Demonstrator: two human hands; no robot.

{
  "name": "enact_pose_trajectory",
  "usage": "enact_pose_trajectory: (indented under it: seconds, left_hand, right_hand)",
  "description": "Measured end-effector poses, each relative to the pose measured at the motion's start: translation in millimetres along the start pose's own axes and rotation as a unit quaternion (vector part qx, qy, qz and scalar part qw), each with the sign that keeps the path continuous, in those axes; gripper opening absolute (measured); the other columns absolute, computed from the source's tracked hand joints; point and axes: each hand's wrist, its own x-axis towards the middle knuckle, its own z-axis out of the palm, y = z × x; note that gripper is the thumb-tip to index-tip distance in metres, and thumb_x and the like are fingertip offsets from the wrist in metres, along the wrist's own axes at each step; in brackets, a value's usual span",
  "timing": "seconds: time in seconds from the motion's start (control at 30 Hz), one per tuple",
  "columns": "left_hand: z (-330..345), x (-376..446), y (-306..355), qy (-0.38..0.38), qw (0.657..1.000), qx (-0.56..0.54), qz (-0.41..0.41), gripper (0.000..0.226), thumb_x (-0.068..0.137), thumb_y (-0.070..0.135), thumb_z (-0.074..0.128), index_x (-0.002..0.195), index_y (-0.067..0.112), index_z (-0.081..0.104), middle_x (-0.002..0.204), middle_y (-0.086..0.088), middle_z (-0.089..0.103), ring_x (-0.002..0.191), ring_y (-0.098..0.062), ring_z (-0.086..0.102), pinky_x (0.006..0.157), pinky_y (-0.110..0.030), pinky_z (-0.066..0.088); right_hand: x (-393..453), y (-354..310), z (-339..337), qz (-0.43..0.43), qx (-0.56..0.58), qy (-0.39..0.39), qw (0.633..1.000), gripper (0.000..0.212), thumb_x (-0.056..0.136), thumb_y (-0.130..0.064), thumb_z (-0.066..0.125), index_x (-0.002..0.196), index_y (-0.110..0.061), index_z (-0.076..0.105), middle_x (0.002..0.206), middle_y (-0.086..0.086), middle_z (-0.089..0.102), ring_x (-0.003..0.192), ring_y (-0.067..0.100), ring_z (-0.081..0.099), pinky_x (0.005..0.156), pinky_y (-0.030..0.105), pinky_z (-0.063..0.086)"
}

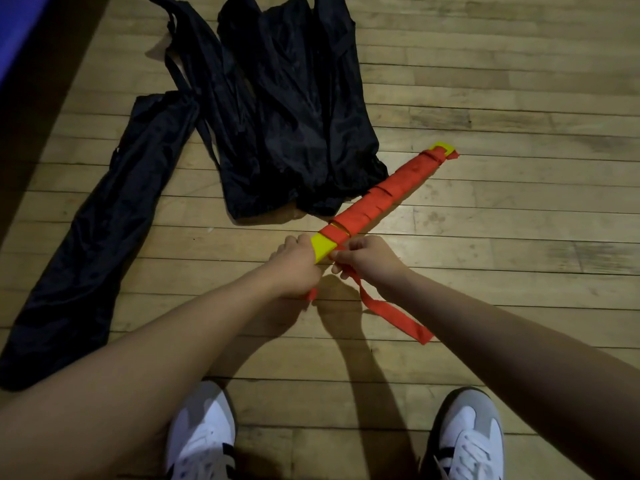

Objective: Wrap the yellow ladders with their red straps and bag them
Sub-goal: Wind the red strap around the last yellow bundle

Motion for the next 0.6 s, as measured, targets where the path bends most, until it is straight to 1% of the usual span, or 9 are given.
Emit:
enact_pose_trajectory:
  seconds: [0.07,0.13,0.17,0.23,0.3,0.4,0.47,0.53,0.6]
  left_hand:
    - [-3.7,-1.4,-0.8,0.050,0.996,0.066,0.043,0.055,0.089,0.026,0.063,0.133,0.011,0.034,0.128,-0.011,0.047,0.115,-0.030,0.052,0.083,-0.037,0.043]
    - [-8.0,-2.7,-1.1,0.111,0.979,0.155,0.075,0.056,0.086,0.031,0.066,0.129,0.014,0.035,0.123,-0.007,0.052,0.110,-0.028,0.056,0.072,-0.035,0.038]
    - [-8.3,-3.0,-0.6,0.131,0.969,0.191,0.084,0.054,0.087,0.031,0.066,0.128,0.016,0.035,0.122,-0.006,0.052,0.108,-0.027,0.057,0.070,-0.034,0.036]
    - [-5.0,-2.7,0.3,0.162,0.952,0.244,0.087,0.050,0.089,0.025,0.063,0.128,0.019,0.033,0.121,-0.006,0.052,0.105,-0.026,0.057,0.068,-0.033,0.036]
    - [-2.4,-2.9,1.1,0.177,0.941,0.279,0.074,0.050,0.090,0.020,0.060,0.129,0.020,0.030,0.116,-0.007,0.054,0.099,-0.025,0.059,0.064,-0.033,0.038]
    - [-0.4,-3.5,1.7,0.166,0.934,0.310,0.065,0.053,0.091,0.012,0.057,0.133,0.015,0.024,0.106,-0.006,0.060,0.087,-0.023,0.063,0.057,-0.030,0.039]
    - [0.0,-4.8,0.8,0.161,0.931,0.321,0.064,0.051,0.093,0.015,0.053,0.134,0.012,0.022,0.109,-0.009,0.059,0.089,-0.024,0.063,0.061,-0.032,0.041]
    - [-0.9,-6.3,-2.0,0.159,0.937,0.302,0.068,0.046,0.096,0.026,0.044,0.134,0.011,0.025,0.117,-0.015,0.054,0.100,-0.031,0.059,0.074,-0.037,0.043]
    - [-2.9,-6.2,-6.1,0.131,0.954,0.261,0.063,0.051,0.095,0.035,0.040,0.137,0.009,0.026,0.126,-0.019,0.045,0.113,-0.035,0.049,0.089,-0.041,0.039]
  right_hand:
    - [-0.3,2.0,-3.0,0.007,0.009,0.004,1.000,0.010,0.090,0.000,0.059,0.081,0.003,0.063,0.059,0.006,0.060,0.044,0.005,0.052,0.048,0.016,0.042]
    - [-1.5,2.7,-5.6,0.010,0.015,0.009,1.000,0.012,0.090,-0.002,0.060,0.079,0.000,0.063,0.058,0.005,0.061,0.042,0.004,0.052,0.045,0.016,0.040]
    - [-2.1,2.6,-6.6,0.011,0.017,0.010,1.000,0.012,0.091,-0.003,0.060,0.079,-0.001,0.063,0.059,0.005,0.062,0.042,0.003,0.053,0.045,0.016,0.040]
    - [-3.6,1.1,-7.6,0.012,0.019,0.008,1.000,0.011,0.092,-0.006,0.059,0.085,0.001,0.064,0.064,0.005,0.064,0.045,0.002,0.055,0.045,0.013,0.041]
    - [-4.5,-0.6,-6.6,0.012,0.014,0.005,1.000,0.013,0.093,-0.008,0.058,0.091,0.003,0.065,0.066,0.005,0.065,0.047,0.000,0.056,0.045,0.011,0.042]
    - [-5.4,-2.3,-3.7,0.007,0.016,-0.005,1.000,0.015,0.093,-0.009,0.058,0.094,0.005,0.066,0.064,0.002,0.064,0.048,0.001,0.057,0.046,0.011,0.043]
    - [-5.1,-3.0,-1.9,0.002,0.025,-0.010,1.000,0.014,0.092,-0.008,0.059,0.092,0.004,0.066,0.064,0.003,0.064,0.050,0.003,0.057,0.048,0.012,0.044]
    - [-4.3,-3.3,-1.5,-0.002,0.038,-0.009,0.999,0.010,0.091,-0.005,0.060,0.087,0.003,0.065,0.064,0.006,0.062,0.052,0.006,0.056,0.050,0.013,0.045]
    - [-2.8,-2.9,-2.1,-0.007,0.035,-0.002,0.999,0.011,0.091,-0.003,0.059,0.086,0.005,0.064,0.065,0.008,0.062,0.053,0.009,0.055,0.051,0.014,0.045]
